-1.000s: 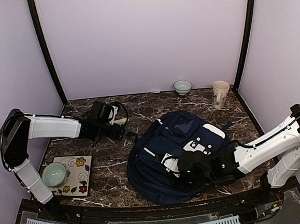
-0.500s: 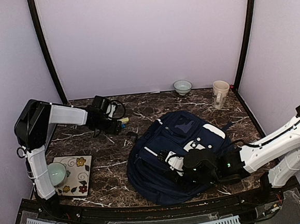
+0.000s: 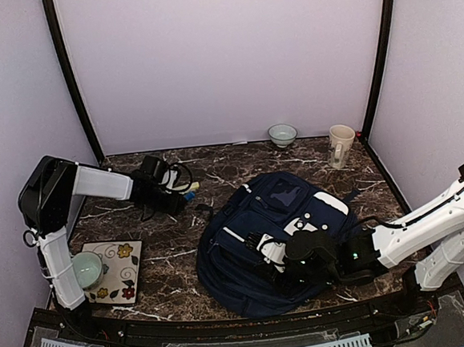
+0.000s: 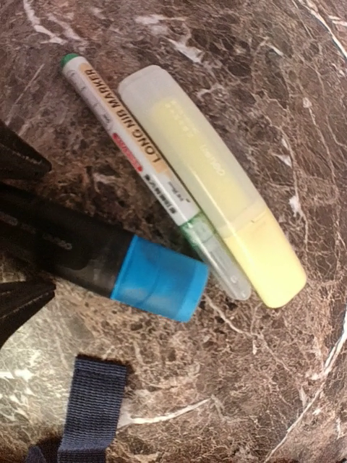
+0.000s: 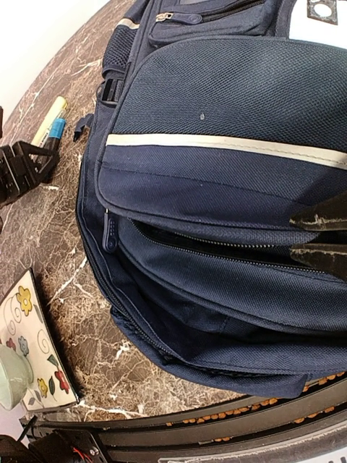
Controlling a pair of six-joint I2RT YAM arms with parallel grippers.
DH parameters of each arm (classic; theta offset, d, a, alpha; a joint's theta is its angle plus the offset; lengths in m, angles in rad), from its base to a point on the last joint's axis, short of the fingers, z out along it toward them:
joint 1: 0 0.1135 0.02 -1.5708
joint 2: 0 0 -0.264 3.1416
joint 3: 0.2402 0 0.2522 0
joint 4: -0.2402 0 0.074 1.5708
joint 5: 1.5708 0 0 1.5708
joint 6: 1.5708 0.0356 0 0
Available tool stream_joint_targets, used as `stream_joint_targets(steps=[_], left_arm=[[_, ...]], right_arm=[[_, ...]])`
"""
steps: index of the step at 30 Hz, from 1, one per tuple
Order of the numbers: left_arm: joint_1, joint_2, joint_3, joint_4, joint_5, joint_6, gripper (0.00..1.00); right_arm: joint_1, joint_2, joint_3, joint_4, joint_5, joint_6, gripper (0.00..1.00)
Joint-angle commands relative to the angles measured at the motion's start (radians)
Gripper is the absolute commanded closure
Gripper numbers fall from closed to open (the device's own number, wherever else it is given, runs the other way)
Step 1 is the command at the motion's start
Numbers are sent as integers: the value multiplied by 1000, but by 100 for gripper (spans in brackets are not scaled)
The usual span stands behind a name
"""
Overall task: Pack the student bag
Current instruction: Pick up the pen at the center of the board.
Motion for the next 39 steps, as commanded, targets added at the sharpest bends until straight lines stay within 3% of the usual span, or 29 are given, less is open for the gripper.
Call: stream_joint_targets(steps=[1,5,9,16,25,34,39], left_arm=[[-49,-78,-80,-14,-10,-49,52],[-106,-111,-119,-20,-86,-70,53],[-117,-127,-148,-3,-104,-84,64],[-124,-103,-147,-5,-146,-95,68],[-140,-120,-171,14,-230,-118,89],[-178,-265,-259,50,-218,-124,97],[-261,-379,-267,-51,-320,-167,100]], right_arm=[[-5,1,11,34,-8,-22,97],[-6,8,17,35,-18,-19,97],[-6,8,11,37,-25,-16,97],[-6,11,11,36,-26,-14,97],[-5,15,15,29,-25,-11,97],[-6,10,38,4,19,-3,97],[-6,24,61,-16,43,10,100]])
